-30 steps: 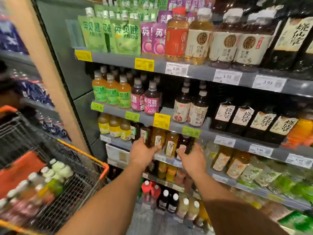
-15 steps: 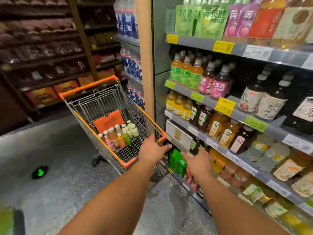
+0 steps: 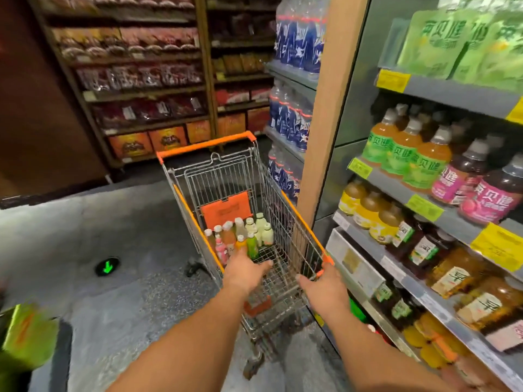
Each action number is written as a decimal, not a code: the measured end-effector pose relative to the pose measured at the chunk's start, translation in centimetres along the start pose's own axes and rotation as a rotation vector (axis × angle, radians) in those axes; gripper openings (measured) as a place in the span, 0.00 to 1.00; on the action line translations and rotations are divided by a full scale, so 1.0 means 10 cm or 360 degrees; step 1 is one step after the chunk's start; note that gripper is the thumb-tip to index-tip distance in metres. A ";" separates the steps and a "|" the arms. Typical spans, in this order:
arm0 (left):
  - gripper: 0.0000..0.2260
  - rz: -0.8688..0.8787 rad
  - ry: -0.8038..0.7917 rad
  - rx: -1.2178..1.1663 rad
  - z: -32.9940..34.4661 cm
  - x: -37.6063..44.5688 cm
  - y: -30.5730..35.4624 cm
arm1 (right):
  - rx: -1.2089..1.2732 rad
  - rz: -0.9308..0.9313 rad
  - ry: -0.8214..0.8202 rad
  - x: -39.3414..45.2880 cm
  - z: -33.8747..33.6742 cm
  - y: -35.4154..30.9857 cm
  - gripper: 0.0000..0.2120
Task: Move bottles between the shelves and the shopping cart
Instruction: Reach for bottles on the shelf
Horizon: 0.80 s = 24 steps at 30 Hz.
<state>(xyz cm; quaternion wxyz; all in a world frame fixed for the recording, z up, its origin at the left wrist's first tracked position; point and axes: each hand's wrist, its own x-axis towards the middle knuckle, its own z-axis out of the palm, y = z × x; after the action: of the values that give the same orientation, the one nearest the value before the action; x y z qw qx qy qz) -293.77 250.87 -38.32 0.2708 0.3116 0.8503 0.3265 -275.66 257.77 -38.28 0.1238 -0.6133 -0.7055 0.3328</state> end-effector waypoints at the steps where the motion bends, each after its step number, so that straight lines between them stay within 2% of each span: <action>1: 0.39 -0.0023 -0.0019 -0.0014 -0.01 0.14 -0.01 | -0.0015 -0.0010 -0.0002 0.12 0.05 -0.06 0.39; 5: 0.32 -0.0149 -0.0048 -0.0073 -0.02 0.74 -0.08 | -0.0010 -0.0016 -0.0082 0.66 0.32 -0.32 0.39; 11: 0.34 -0.0419 -0.0056 -0.0119 0.12 1.57 -0.35 | -0.0023 0.0043 -0.0461 1.57 0.95 -0.51 0.40; 16: 0.34 -0.0629 -0.0011 -0.0141 0.37 2.35 -0.62 | -0.0247 0.0023 -0.0715 2.52 1.59 -0.57 0.41; 20: 0.34 -0.0777 0.0014 -0.0070 0.78 3.03 -0.95 | -0.0441 -0.0026 -0.0788 3.26 2.20 -0.50 0.39; 24: 0.19 -0.0812 -0.0037 0.0047 1.25 3.75 -1.33 | -0.0363 -0.0072 -0.0926 3.94 2.85 -0.34 0.38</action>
<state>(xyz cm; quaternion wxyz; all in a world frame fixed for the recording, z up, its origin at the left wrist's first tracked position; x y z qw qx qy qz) -314.87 274.35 -65.57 0.3495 0.0945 0.9029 0.2315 -303.48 285.95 -66.65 -0.1456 -0.4864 -0.7576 0.4102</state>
